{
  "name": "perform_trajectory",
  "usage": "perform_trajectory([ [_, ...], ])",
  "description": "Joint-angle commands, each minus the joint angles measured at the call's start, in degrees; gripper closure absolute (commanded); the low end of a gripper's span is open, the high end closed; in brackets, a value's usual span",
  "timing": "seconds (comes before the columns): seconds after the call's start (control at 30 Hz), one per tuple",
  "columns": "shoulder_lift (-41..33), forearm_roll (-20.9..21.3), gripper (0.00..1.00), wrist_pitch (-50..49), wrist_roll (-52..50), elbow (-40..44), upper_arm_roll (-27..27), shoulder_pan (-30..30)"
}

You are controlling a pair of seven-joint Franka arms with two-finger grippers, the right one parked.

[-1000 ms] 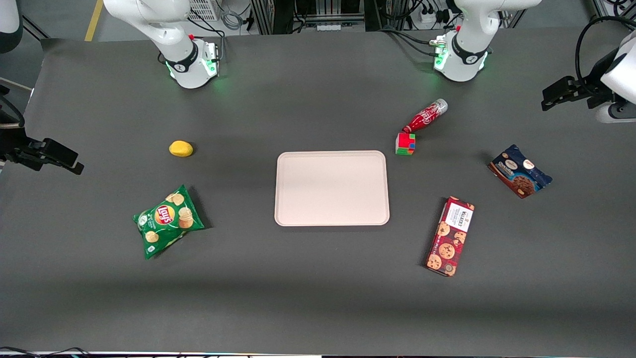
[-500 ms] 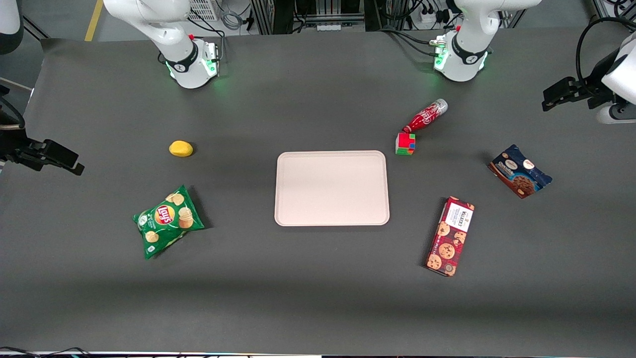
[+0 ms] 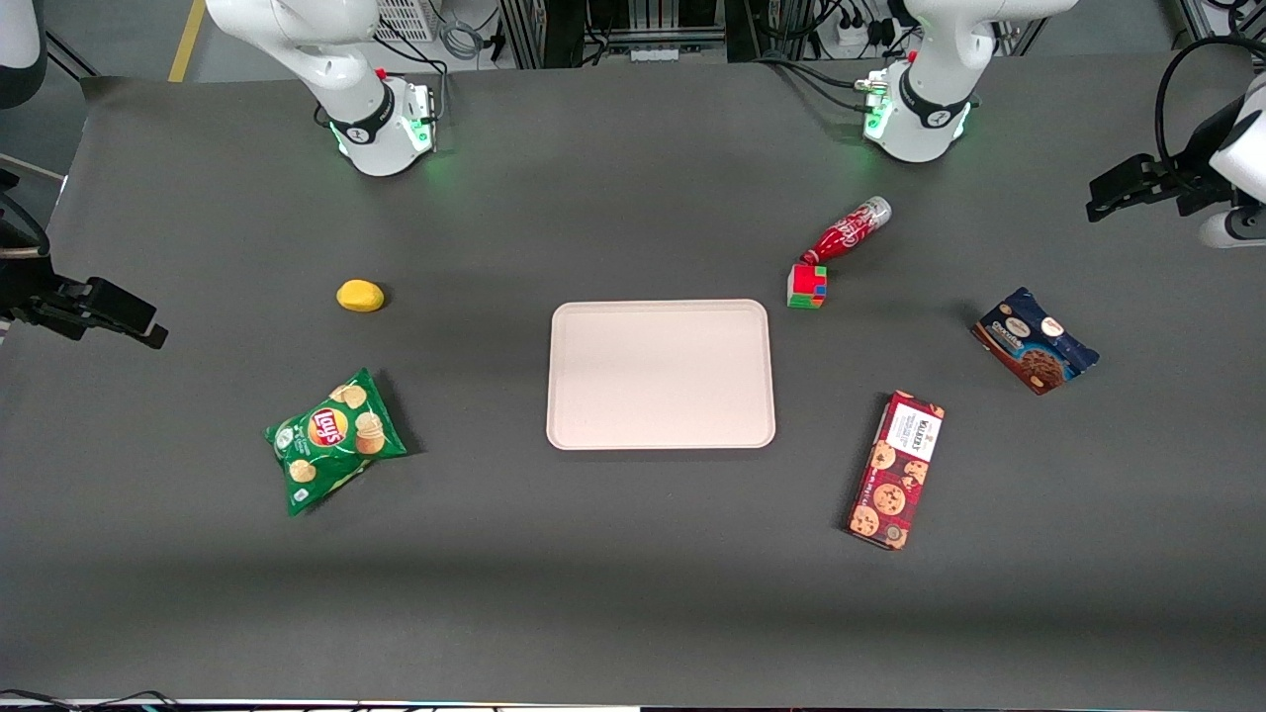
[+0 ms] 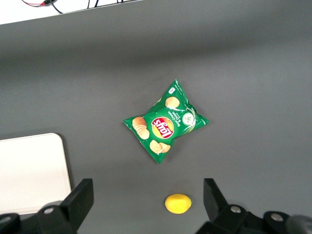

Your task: Place cookie box on tray

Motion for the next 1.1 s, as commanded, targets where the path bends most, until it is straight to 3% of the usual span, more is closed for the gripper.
perform_trajectory([
  [0.0,-0.07,0.45,0.00,-0.67,0.12,-0.13,1.12,0.14],
  [0.43,-0.51,0.80,0.00,-2.16,-1.45,0.40,3.40,0.14],
  [0.67,-1.12,2.38,0.00,-5.32,-9.18,1.89,3.23,0.05],
  [0.83,-1.03,2.64,0.00,-5.50,-20.25,1.98,3.49,0.14],
  [1.07,-0.15,3.52,0.00,0.98,-23.96,-3.36,7.79,0.14],
])
